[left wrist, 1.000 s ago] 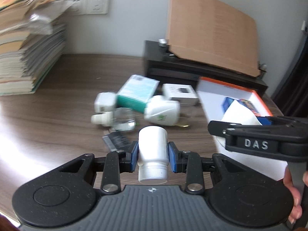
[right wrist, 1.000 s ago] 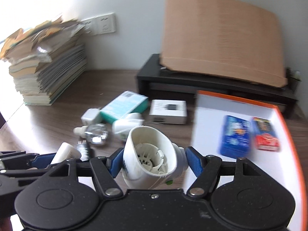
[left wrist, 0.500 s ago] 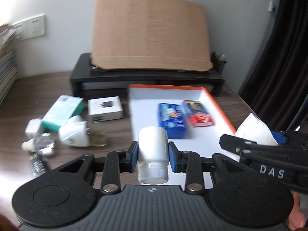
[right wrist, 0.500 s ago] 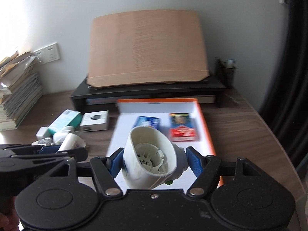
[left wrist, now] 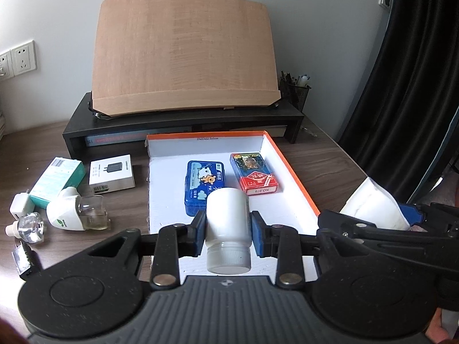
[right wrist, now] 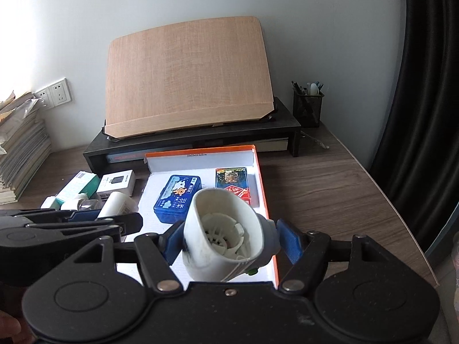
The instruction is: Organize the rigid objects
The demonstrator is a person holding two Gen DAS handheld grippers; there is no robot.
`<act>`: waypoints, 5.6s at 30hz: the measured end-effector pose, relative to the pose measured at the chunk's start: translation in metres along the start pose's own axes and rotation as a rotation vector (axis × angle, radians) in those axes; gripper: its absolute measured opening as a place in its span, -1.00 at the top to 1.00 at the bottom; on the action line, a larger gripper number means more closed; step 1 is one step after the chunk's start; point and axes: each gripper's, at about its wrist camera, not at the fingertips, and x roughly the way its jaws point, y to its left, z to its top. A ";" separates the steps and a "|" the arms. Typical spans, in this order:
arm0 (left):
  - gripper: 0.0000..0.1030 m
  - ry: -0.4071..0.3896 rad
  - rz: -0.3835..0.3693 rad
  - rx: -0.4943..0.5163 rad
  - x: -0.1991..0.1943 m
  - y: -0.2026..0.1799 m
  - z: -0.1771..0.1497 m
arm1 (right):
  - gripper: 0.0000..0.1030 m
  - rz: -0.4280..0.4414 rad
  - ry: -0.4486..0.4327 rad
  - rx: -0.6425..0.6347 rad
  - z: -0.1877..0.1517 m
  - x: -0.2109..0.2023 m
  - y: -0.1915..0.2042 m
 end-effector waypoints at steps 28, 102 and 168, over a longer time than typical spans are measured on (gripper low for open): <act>0.35 -0.016 0.072 -0.027 -0.004 -0.009 -0.011 | -0.61 0.055 -0.009 -0.049 0.000 0.013 -0.015; 0.35 0.024 0.098 -0.080 0.035 -0.002 -0.002 | -0.61 0.048 0.026 -0.092 0.015 0.055 -0.008; 0.35 0.111 0.079 -0.066 0.070 0.008 0.001 | -0.62 0.045 0.140 -0.113 0.025 0.121 0.001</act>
